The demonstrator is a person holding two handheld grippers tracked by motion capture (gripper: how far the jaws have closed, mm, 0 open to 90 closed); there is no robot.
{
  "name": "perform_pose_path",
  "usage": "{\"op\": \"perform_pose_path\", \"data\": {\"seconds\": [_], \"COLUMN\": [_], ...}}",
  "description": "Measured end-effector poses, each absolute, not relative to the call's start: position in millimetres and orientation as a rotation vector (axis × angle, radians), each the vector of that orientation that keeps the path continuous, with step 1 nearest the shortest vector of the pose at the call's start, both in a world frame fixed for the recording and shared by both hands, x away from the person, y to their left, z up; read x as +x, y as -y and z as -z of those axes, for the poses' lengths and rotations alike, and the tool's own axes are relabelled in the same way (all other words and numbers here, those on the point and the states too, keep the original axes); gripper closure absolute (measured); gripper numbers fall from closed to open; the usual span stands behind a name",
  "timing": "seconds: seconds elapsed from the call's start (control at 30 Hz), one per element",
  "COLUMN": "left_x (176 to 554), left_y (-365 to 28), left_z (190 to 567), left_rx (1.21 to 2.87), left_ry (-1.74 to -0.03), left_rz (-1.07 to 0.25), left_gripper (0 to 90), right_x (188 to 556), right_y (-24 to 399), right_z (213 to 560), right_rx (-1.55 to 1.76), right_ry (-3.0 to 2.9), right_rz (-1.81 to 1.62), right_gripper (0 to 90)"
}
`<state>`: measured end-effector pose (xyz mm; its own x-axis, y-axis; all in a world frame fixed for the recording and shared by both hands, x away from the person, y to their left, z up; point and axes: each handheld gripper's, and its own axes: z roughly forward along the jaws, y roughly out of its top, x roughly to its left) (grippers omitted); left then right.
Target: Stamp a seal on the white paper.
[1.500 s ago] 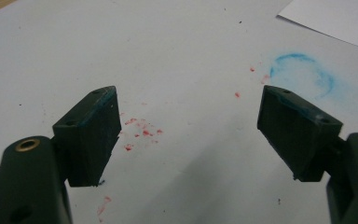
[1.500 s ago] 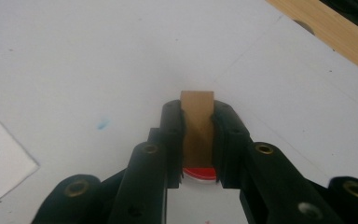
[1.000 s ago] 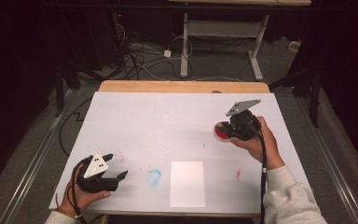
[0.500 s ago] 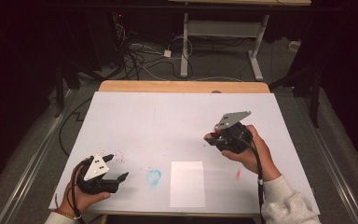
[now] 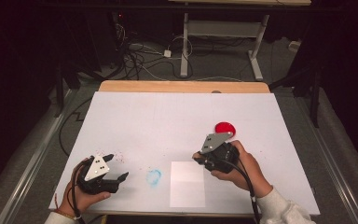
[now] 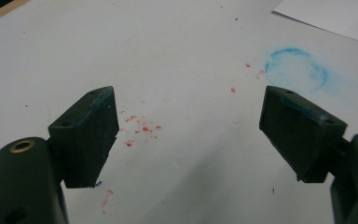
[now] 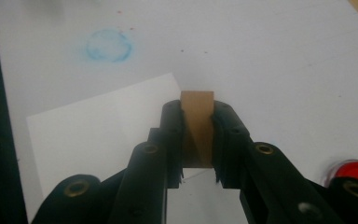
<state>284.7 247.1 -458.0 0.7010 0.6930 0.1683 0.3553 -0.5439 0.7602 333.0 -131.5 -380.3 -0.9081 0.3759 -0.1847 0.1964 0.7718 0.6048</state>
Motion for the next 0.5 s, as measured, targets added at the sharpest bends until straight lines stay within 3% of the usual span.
{"op": "perform_pose_path", "data": {"seconds": [0.5], "left_x": [286], "left_y": [-243], "left_z": [460], "left_rx": [2.208], "left_ry": [-0.793], "left_rz": [-0.594], "left_gripper": [19.2], "right_x": [316], "right_y": [103], "right_z": [416], "right_rx": [0.336], "right_ry": [-2.796], "right_rz": [-0.719], "right_gripper": [76.1]}}
